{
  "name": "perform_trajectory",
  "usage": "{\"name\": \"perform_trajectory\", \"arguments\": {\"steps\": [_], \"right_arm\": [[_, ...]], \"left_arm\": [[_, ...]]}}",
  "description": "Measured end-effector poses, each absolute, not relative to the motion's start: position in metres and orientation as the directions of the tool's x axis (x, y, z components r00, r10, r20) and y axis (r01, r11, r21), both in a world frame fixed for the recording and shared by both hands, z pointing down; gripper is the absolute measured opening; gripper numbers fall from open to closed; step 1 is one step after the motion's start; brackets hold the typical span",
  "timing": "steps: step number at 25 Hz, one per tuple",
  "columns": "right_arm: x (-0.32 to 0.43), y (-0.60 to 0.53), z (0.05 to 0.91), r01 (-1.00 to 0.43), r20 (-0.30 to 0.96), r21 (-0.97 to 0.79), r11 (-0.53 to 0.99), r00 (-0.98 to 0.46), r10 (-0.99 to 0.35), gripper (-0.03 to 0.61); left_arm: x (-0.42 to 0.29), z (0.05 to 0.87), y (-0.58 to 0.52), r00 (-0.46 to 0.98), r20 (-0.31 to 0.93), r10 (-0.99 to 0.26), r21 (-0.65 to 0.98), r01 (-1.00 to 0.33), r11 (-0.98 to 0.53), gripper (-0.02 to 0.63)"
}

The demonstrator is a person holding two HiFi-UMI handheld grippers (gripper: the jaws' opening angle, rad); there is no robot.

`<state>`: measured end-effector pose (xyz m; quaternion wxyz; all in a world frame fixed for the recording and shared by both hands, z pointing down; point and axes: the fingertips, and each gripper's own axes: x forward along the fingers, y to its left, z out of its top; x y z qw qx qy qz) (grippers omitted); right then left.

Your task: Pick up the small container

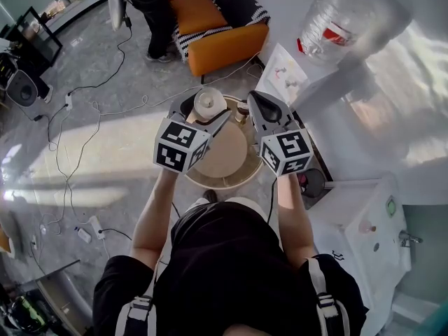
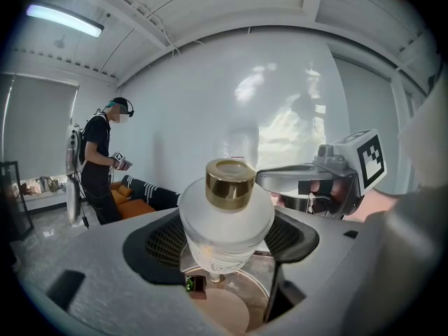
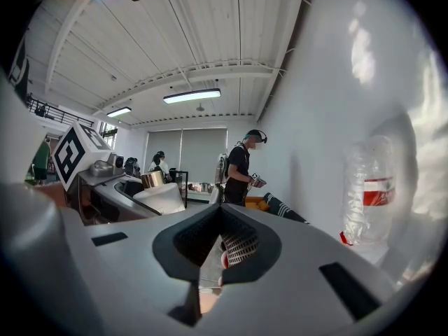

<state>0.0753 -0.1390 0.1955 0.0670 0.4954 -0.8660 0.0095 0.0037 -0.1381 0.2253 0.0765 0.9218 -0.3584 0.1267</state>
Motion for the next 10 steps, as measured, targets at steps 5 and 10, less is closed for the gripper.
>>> {"name": "perform_trajectory", "arguments": {"steps": [5,10], "right_arm": [[0.0675,-0.1383,0.1946,-0.859,0.117,0.048,0.51,-0.502,-0.857,0.003],[0.0663,-0.1365,0.1967,-0.859,0.124,0.054,0.509,-0.5,-0.857,0.003]], "left_arm": [[-0.0032,0.229,-0.1379,0.71,0.291,-0.642,0.046,-0.68,-0.732,0.336],[-0.0049,0.2332,-0.1382,0.71,0.295,-0.639,0.049,-0.679,-0.732,0.336]]}}
